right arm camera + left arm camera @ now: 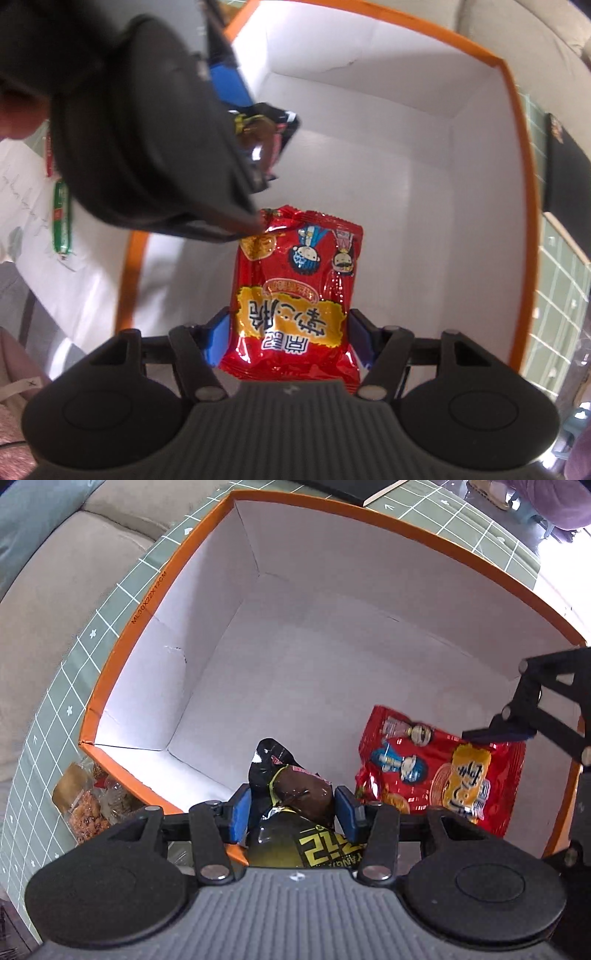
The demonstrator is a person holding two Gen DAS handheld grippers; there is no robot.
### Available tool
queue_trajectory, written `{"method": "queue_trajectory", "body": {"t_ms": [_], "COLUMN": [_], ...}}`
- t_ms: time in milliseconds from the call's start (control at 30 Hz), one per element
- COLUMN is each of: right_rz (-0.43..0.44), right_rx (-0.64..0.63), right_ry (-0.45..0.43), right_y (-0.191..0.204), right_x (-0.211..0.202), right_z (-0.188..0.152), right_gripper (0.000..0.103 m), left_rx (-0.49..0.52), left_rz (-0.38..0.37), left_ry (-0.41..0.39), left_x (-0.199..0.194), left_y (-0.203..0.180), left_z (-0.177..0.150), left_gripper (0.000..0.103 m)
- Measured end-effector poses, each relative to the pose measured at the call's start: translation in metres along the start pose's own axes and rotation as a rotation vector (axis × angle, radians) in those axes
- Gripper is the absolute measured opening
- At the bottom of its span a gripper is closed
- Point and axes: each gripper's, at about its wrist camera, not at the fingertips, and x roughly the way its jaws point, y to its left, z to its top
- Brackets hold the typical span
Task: Organize snacks
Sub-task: 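Carry both bags into the orange box and open both tools to release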
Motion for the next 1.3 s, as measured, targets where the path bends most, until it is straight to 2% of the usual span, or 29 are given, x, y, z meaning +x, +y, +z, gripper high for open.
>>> {"method": "queue_trajectory", "body": {"t_ms": [133, 267, 400, 533, 667, 867, 1000, 1133, 1167, 1200, 1300], "right_rz": [0.079, 0.106, 0.081, 0.002, 0.016, 0.112, 0.086, 0.027, 0.017, 0.014, 0.01], "right_rx": [0.024, 0.006, -0.03, -0.037, 0.017, 0.091, 0.07, 0.066, 0.063, 0.064, 0.07], "right_ry": [0.0, -0.017, -0.006, 0.017, 0.032, 0.035, 0.032, 0.05, 0.054, 0.055, 0.05], "right_y": [0.01, 0.028, 0.026, 0.017, 0.005, 0.018, 0.031, 0.024, 0.024, 0.026, 0.029], "right_x": [0.0, 0.0, 0.003, 0.004, 0.005, 0.014, 0.016, 0.019, 0.02, 0.02, 0.02], "right_z": [0.005, 0.012, 0.011, 0.007, 0.004, 0.005, 0.012, 0.017, 0.018, 0.017, 0.017], "right_gripper": [0.063, 0.063, 0.063, 0.064, 0.064, 0.064, 0.065, 0.067, 0.067, 0.067, 0.069], "left_rx": [0.04, 0.053, 0.058, 0.095, 0.169, 0.144, 0.137, 0.135, 0.139, 0.144, 0.141], "left_rz": [0.03, 0.067, 0.082, 0.056, 0.136, 0.215, 0.165, 0.109, 0.109, 0.125, 0.116], "left_ry": [0.016, 0.039, 0.043, 0.047, 0.069, 0.075, 0.065, 0.064, 0.061, 0.055, 0.044], "left_x": [0.003, 0.008, 0.01, 0.013, 0.025, 0.028, 0.021, 0.025, 0.026, 0.026, 0.025], "left_y": [0.001, 0.008, 0.016, 0.014, 0.015, 0.039, 0.045, 0.041, 0.039, 0.038, 0.039], "left_z": [-0.005, -0.016, -0.026, -0.028, -0.025, -0.026, -0.027, -0.029, -0.028, -0.029, -0.032], "left_gripper": [0.054, 0.054, 0.055, 0.055, 0.055, 0.055, 0.056, 0.059, 0.059, 0.065, 0.065]}}
